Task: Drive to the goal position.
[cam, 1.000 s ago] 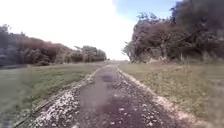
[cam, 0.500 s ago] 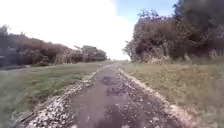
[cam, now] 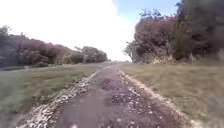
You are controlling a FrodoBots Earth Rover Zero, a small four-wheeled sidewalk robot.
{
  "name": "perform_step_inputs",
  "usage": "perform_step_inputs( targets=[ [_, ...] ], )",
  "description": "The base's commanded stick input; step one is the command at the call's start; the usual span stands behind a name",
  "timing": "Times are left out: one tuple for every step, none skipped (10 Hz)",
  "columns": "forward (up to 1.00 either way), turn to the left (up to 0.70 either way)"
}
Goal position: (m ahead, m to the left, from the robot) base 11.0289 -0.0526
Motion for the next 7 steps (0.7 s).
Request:
perform_step_inputs(
  targets=[
    [0.85, 0.0],
    [0.85, 0.0],
    [0.85, 0.0],
    [0.85, 0.0],
    [0.85, 0.0],
    [0.85, 0.0],
    [0.85, 0.0]
  ],
)
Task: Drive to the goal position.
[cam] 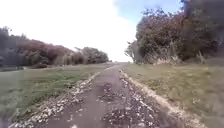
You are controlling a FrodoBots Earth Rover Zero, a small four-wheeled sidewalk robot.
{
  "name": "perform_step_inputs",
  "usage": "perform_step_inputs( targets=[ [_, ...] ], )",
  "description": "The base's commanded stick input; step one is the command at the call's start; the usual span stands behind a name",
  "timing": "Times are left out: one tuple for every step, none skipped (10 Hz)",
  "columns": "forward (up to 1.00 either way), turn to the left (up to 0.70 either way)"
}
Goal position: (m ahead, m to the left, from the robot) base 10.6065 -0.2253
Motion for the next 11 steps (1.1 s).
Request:
perform_step_inputs(
  targets=[
    [0.85, 0.0],
    [0.85, 0.0],
    [0.85, 0.0],
    [0.85, 0.0],
    [0.85, 0.0],
    [0.85, 0.0],
    [0.85, 0.0],
    [0.85, 0.0],
    [0.85, 0.0],
    [0.85, 0.0],
    [0.85, 0.0]
  ],
)
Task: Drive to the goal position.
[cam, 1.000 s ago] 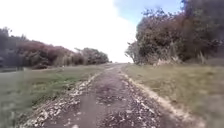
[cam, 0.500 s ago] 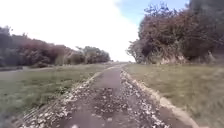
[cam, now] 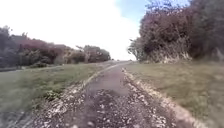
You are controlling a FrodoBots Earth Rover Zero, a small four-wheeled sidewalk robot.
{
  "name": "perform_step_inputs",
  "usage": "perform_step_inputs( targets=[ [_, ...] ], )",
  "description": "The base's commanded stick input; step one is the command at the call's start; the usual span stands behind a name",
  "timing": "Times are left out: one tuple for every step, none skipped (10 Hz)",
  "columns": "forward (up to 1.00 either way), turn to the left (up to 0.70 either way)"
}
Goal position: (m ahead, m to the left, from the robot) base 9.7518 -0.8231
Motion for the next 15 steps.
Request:
perform_step_inputs(
  targets=[
    [0.85, 0.0],
    [0.85, 0.0],
    [0.85, 0.0],
    [0.85, 0.0],
    [0.85, 0.0],
    [0.85, 0.0],
    [0.85, 0.0],
    [0.85, 0.0],
    [0.85, 0.0],
    [0.85, 0.0],
    [0.85, 0.0],
    [0.85, 0.0],
    [0.85, 0.0],
    [0.85, 0.0],
    [0.85, 0.0]
  ],
)
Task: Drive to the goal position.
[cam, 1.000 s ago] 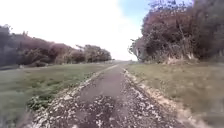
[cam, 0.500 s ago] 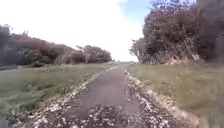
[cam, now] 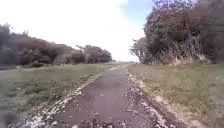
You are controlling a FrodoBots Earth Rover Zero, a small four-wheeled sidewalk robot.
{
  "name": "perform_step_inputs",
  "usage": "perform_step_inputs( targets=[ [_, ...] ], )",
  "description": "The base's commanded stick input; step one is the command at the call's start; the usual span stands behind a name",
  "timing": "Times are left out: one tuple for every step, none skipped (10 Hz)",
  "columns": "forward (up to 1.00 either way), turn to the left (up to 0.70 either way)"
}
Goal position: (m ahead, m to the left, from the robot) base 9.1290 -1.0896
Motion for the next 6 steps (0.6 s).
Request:
perform_step_inputs(
  targets=[
    [0.85, 0.0],
    [0.85, 0.0],
    [0.85, 0.0],
    [0.85, 0.0],
    [0.85, 0.0],
    [0.85, 0.0]
  ],
)
